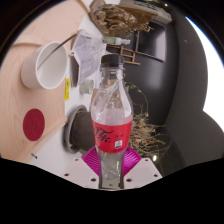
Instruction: Pour water
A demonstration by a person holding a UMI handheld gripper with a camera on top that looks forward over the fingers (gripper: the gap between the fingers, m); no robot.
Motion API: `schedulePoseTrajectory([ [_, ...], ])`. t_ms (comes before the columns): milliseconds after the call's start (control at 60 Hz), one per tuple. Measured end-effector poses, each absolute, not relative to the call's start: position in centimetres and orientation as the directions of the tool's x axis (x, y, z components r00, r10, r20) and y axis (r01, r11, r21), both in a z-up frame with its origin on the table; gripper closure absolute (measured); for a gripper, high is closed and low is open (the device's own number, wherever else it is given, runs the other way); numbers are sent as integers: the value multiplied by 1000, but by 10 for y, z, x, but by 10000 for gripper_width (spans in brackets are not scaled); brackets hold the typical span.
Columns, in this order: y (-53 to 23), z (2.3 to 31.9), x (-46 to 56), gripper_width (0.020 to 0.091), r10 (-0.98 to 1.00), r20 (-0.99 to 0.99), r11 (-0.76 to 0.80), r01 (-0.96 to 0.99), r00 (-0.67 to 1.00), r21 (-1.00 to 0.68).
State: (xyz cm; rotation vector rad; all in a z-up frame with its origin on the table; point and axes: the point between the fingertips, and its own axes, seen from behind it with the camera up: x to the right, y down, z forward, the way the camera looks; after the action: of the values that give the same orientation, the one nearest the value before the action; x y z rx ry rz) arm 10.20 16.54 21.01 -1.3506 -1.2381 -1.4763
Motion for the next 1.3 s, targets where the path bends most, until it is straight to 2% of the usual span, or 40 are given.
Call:
schedulePoseTrajectory([
  [100, 151, 212, 110, 873, 46, 984, -304, 941, 172, -150],
  [167, 146, 209, 114, 872, 34, 916, -334, 868, 401, -367],
  [283, 137, 192, 103, 873, 25, 703, -354, 665, 710, -658],
  [400, 136, 158, 90, 873, 42, 430, -398, 410, 902, -821],
  [600, 145, 106, 74, 873, 54, 95, -432, 109, 994, -895],
  [917, 148, 49, 64, 859, 78, -24, -450, 14, 997, -893],
  [967, 149, 52, 64, 848, 89, -13, -423, 26, 996, -906],
  [1017, 148, 52, 64, 815, 92, -2, -408, 36, 996, -912],
  [1183, 142, 51, 64, 635, 87, -6, -417, 31, 996, -909],
  [1267, 129, 50, 60, 351, 80, -36, -454, 4, 996, -891],
  [1300, 124, 54, 59, 292, 77, -39, -462, 1, 996, -887],
])
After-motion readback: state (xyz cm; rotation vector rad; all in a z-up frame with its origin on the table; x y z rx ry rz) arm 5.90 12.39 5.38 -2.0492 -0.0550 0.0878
